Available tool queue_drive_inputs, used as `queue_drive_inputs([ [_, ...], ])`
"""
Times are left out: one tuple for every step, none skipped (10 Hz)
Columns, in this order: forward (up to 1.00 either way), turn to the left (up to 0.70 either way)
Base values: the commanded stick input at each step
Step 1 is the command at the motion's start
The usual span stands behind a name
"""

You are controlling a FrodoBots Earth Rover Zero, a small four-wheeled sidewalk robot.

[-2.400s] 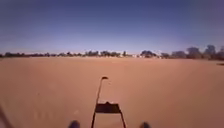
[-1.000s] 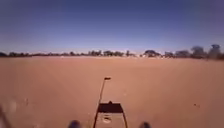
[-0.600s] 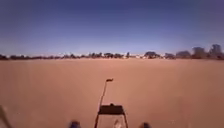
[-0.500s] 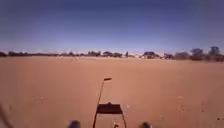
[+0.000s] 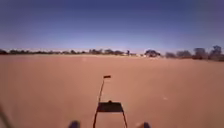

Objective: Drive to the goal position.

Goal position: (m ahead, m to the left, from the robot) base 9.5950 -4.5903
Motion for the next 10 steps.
queue_drive_inputs([
  [0.7,0.0],
  [0.7,0.0],
  [0.7,0.0],
  [0.7,0.0],
  [0.7,0.0],
  [0.7,0.0],
  [0.7,0.0],
  [0.7,0.0],
  [0.7,0.0],
  [0.7,0.0],
])
